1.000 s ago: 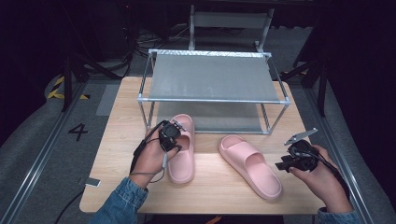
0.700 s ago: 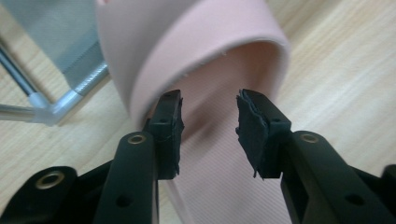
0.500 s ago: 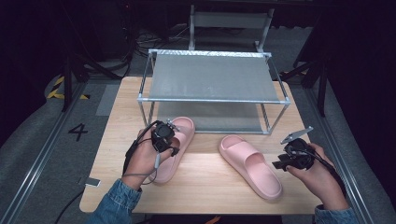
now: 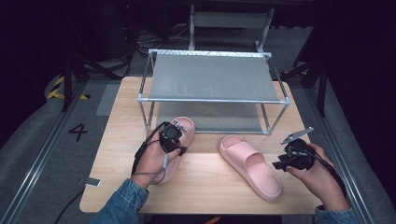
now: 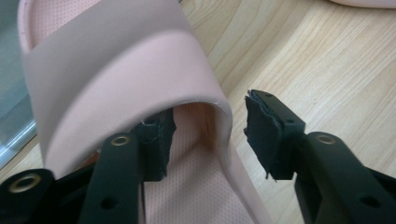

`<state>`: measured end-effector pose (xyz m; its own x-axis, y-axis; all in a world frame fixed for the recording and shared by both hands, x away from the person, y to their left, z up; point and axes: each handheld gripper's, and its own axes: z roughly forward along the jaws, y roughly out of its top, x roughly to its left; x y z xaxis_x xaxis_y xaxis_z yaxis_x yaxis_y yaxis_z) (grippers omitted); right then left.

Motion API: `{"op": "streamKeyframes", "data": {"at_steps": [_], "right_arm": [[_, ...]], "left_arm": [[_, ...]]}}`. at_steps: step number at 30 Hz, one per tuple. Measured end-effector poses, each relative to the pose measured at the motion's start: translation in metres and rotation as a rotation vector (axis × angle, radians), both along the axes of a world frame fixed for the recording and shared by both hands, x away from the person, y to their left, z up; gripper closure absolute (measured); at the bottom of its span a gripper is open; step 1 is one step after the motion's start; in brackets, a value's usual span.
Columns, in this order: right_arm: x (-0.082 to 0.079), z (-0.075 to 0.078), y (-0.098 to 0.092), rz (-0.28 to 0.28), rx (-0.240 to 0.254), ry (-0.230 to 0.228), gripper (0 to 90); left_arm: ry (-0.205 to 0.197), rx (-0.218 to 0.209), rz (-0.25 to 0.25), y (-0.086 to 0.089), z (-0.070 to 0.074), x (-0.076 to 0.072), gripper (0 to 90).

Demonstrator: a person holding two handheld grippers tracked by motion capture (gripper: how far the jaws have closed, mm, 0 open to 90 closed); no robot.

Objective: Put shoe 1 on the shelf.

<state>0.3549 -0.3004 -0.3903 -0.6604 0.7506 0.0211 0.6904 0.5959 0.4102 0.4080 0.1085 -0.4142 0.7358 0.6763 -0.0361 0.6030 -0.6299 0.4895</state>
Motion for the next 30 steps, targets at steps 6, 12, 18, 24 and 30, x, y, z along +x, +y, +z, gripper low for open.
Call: {"op": "streamKeyframes", "data": {"at_steps": [6,12,18,24,30], "right_arm": [[0.001,-0.002,0.002,0.005,-0.001,0.009,59.3],[0.001,-0.002,0.001,0.002,0.001,0.008,59.4],[0.002,-0.004,0.001,0.009,0.002,0.016,59.8],[0.001,-0.003,0.000,0.005,0.006,0.013,59.6],[0.001,-0.002,-0.002,0.007,0.013,0.015,59.4]], "left_arm": [[-0.001,-0.010,-0.006,0.001,-0.001,0.000,76.7],[0.018,-0.027,0.015,0.007,0.005,-0.001,84.7],[0.036,-0.013,0.002,0.007,0.008,-0.003,84.9],[0.058,-0.015,-0.024,0.006,0.017,-0.008,84.8],[0.071,-0.021,-0.058,0.000,0.034,-0.017,84.7]]}}
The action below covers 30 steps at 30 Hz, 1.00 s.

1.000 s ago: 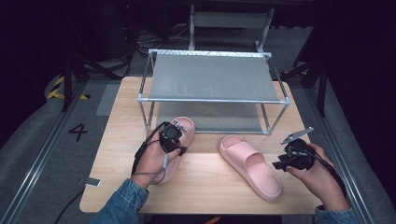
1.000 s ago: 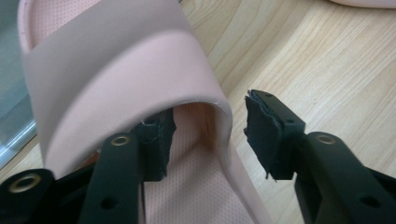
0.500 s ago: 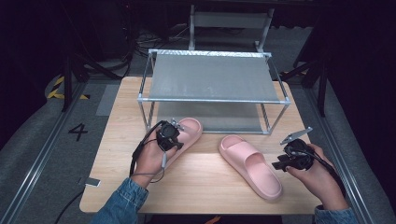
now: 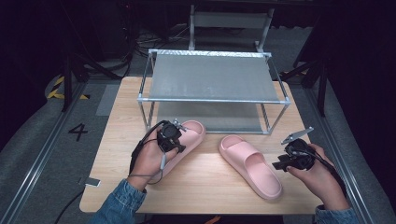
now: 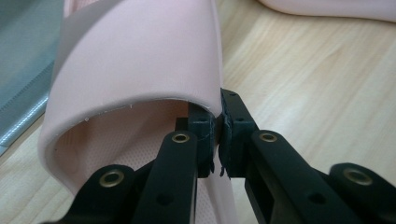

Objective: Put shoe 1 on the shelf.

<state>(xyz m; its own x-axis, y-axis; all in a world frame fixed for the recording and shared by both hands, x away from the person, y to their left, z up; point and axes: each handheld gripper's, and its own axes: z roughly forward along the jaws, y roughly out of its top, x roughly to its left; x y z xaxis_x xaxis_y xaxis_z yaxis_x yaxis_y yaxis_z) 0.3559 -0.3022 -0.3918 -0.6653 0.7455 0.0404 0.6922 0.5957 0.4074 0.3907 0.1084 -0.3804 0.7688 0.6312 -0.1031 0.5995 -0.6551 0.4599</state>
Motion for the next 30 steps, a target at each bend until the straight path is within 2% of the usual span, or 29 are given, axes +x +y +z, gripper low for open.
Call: {"op": "streamKeyframes", "data": {"at_steps": [7,11,17,18,20,21,23,27,30], "right_arm": [[-0.002,0.004,-0.002,-0.005,0.005,-0.005,59.1],[-0.002,0.005,-0.002,-0.003,0.007,-0.011,59.1],[-0.001,0.003,-0.002,0.001,0.008,-0.001,59.1],[-0.001,0.003,-0.001,0.000,0.010,0.001,59.1],[-0.001,0.003,-0.002,0.002,0.010,-0.001,59.1],[-0.001,0.004,-0.002,0.003,0.010,-0.001,59.1],[-0.001,0.004,-0.002,0.001,0.010,-0.005,59.1],[-0.001,0.004,-0.003,0.004,0.008,-0.005,59.3],[-0.002,0.005,-0.003,0.003,0.011,-0.006,59.3]], "left_arm": [[0.007,0.010,-0.024,-0.008,0.019,-0.008,84.5],[-0.010,0.023,-0.034,-0.010,0.034,-0.011,84.4],[-0.023,0.017,-0.054,-0.009,0.054,-0.014,84.1],[-0.023,0.017,-0.054,-0.009,0.054,-0.014,84.0],[-0.048,0.016,-0.052,-0.010,0.064,-0.014,84.0],[-0.048,0.016,-0.052,-0.010,0.064,-0.014,84.1],[-0.057,0.022,-0.057,-0.010,0.073,-0.015,84.1],[-0.052,-0.010,-0.059,-0.008,0.084,-0.015,84.0],[-0.056,-0.015,-0.059,-0.008,0.089,-0.016,84.0]]}}
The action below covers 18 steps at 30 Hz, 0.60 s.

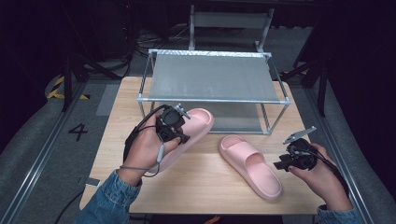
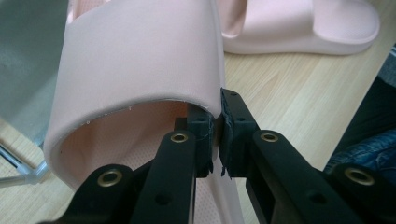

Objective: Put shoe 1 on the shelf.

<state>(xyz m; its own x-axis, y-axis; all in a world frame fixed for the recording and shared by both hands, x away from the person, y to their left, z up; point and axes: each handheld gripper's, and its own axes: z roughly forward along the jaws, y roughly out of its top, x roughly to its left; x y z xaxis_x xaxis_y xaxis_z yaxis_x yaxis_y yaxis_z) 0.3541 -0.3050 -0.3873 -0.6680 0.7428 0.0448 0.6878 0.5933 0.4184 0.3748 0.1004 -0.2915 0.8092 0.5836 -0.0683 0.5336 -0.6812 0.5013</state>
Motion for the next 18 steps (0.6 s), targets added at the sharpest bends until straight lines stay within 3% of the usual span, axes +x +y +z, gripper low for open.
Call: {"op": "streamKeyframes", "data": {"at_steps": [9,11,18], "right_arm": [[-0.001,0.001,0.000,0.004,0.002,-0.001,59.4],[-0.001,0.000,0.001,0.006,0.004,0.000,59.4],[-0.004,0.001,-0.003,0.000,0.004,-0.004,59.4]], "left_arm": [[-0.039,0.001,-0.006,-0.002,0.023,-0.002,83.8],[-0.032,-0.012,-0.007,-0.003,0.028,-0.001,83.4],[-0.035,0.006,-0.035,-0.008,0.039,-0.005,84.3]]}}
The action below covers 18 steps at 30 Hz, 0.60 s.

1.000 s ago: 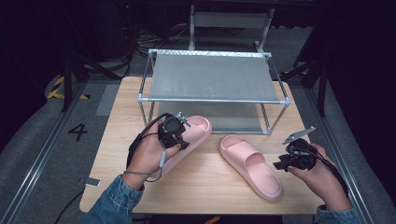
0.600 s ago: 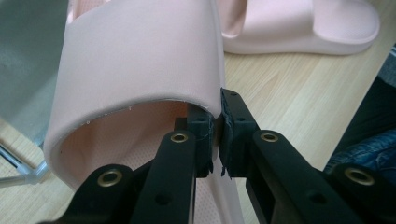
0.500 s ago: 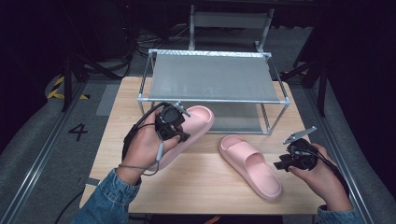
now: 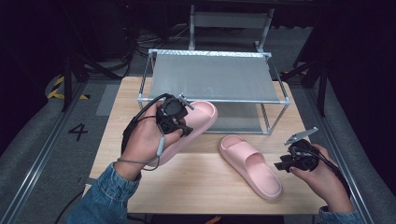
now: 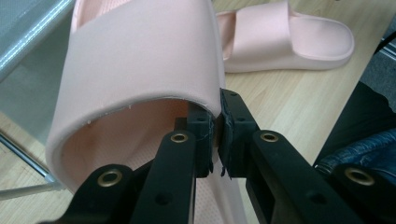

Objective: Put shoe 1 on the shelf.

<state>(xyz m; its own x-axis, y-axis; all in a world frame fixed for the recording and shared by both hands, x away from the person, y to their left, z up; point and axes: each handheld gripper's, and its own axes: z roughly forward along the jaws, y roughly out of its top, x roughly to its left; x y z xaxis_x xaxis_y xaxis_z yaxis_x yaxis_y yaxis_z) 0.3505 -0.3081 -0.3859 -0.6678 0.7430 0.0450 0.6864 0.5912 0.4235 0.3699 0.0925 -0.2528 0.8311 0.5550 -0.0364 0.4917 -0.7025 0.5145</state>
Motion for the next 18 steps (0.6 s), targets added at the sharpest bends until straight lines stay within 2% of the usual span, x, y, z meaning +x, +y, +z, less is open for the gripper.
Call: {"op": "streamKeyframes", "data": {"at_steps": [9,13,18], "right_arm": [[-0.004,0.000,-0.006,-0.016,0.008,0.002,59.4],[-0.006,0.000,-0.008,-0.022,0.008,0.002,59.4],[-0.008,0.000,-0.012,-0.032,0.011,0.001,59.4]], "left_arm": [[-0.025,-0.003,-0.024,-0.008,0.021,-0.002,84.4],[-0.029,-0.008,-0.025,-0.009,0.027,0.002,84.3],[-0.032,-0.024,-0.012,-0.011,0.036,0.014,84.4]]}}
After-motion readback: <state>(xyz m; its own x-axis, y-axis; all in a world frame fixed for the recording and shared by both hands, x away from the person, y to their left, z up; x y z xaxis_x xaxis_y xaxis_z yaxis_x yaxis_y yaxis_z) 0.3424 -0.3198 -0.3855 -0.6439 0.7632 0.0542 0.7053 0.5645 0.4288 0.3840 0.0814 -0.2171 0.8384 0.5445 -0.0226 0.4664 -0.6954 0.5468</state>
